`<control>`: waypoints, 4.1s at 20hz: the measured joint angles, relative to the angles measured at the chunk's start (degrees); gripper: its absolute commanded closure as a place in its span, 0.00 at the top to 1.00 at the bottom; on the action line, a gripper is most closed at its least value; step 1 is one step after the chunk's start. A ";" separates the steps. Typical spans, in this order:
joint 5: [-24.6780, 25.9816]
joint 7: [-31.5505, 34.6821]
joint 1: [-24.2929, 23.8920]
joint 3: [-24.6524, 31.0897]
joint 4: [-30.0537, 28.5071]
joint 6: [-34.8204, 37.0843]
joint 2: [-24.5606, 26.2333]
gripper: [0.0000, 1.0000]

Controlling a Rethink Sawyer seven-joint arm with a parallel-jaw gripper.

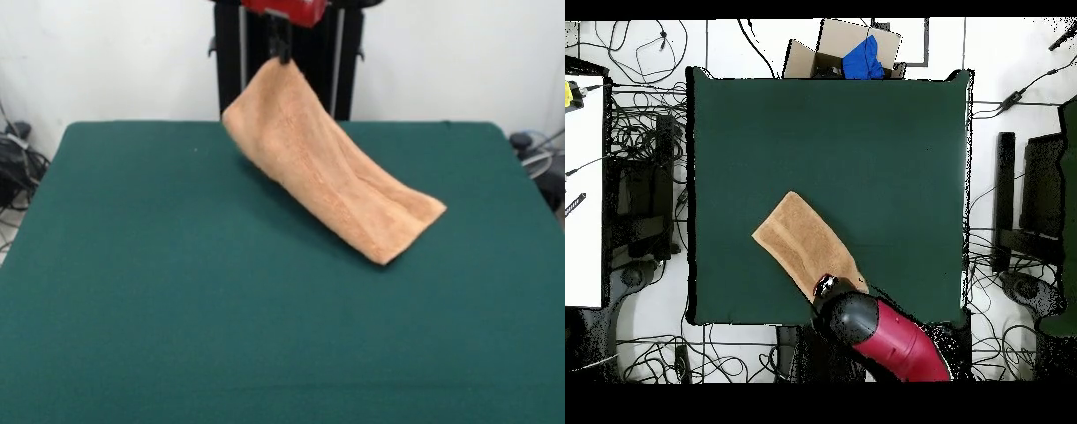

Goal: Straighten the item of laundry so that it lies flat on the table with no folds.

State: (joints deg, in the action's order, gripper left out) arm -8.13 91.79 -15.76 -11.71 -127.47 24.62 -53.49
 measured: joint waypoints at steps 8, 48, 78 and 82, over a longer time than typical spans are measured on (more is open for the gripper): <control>0.05 0.00 3.80 -4.67 0.02 5.28 -4.34 0.00; 2.00 5.03 15.25 -14.40 26.57 39.81 -6.14 0.00; 2.11 5.03 1.77 -13.64 32.83 31.84 0.38 0.00; 2.11 5.03 2.59 -13.63 32.83 29.56 1.52 0.00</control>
State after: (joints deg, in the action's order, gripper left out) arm -6.02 96.82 -13.16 -25.34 -94.64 54.18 -51.97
